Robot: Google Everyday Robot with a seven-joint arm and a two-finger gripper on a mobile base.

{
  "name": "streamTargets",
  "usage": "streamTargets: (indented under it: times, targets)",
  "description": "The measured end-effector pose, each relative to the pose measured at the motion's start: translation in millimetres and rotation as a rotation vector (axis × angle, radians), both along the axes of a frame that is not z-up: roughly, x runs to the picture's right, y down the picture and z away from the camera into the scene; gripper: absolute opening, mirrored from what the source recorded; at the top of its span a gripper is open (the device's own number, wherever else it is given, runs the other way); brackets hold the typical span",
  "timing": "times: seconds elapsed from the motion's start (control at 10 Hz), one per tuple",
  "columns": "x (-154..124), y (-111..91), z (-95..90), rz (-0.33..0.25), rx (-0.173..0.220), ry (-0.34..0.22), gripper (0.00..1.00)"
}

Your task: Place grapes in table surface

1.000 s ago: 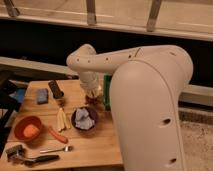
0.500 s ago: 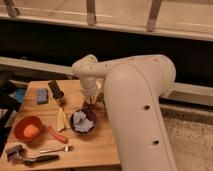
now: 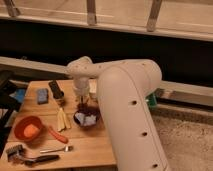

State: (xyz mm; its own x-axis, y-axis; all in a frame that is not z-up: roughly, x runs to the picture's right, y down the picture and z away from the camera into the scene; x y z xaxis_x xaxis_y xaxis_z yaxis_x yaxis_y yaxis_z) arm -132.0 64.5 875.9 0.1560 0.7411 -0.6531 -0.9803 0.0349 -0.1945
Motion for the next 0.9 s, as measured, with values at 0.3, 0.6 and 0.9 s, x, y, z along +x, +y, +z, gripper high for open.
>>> streamTargets:
  times: [0.3, 0.6, 0.9]
  targets:
    - [-22, -7, -4.4, 0.010, 0.047, -0.065, 0.34]
    - [-23, -27, -29.0, 0.001, 0.113, -0.071, 0.64]
    - [-35, -37, -40.2, -0.013, 0.148, -0.091, 0.80]
